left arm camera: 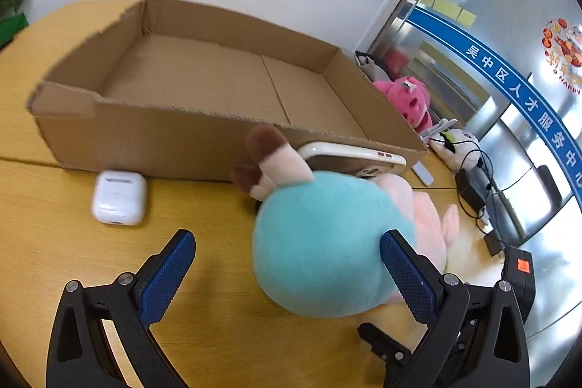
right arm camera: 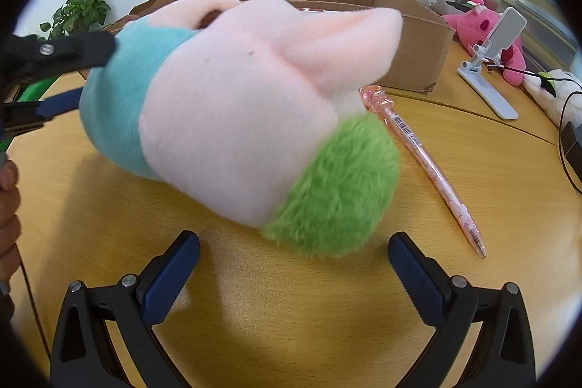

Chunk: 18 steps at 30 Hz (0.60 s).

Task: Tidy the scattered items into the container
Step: 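Close the left tool on the plush pig's body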

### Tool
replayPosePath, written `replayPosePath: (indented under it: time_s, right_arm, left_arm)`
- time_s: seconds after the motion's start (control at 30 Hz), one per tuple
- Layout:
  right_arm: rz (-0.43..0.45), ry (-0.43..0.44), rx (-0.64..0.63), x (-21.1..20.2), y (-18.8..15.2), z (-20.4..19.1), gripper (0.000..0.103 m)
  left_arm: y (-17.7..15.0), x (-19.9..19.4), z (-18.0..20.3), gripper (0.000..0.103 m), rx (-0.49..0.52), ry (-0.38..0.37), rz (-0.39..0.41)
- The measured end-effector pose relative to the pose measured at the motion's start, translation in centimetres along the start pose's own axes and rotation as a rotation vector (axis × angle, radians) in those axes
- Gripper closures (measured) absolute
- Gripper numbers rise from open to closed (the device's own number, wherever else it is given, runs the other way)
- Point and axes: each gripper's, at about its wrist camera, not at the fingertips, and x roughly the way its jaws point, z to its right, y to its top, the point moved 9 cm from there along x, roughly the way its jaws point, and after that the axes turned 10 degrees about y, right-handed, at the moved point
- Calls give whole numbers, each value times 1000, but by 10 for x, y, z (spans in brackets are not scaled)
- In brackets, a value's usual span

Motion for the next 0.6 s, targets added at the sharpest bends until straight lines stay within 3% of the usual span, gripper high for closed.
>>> replayPosePath:
  time_s: [0.03, 0.1, 0.13, 0.3, 0.43, 0.53, 0.6]
  right_arm:
    - [-1, 2, -3, 0, -1, 0, 0]
    - [-2, 7, -9, -1, -2, -1, 0]
    - [-2, 10, -13, -2, -2, -1, 0]
    - [-18, 87, -47, -10, -8, -5, 0]
    - [97, 212, 19, -47, 4, 7, 0]
    - [196, 216, 31, -72, 27, 19, 0]
    - [190, 207, 13, -68, 39, 21, 0]
  left_arm:
    - [0, 0, 1, 10, -3, -25, -7]
    - [-1, -2, 6, 29, 7, -81, -22]
    - [-1, -3, 8, 33, 11, -101, -28]
    - [-6, -9, 9, 38, 58, -85, -28]
    - [-9, -10, 9, 39, 69, -88, -24]
    - [-9, -10, 8, 40, 70, -95, -29]
    - [-9, -10, 6, 40, 70, -101, -32]
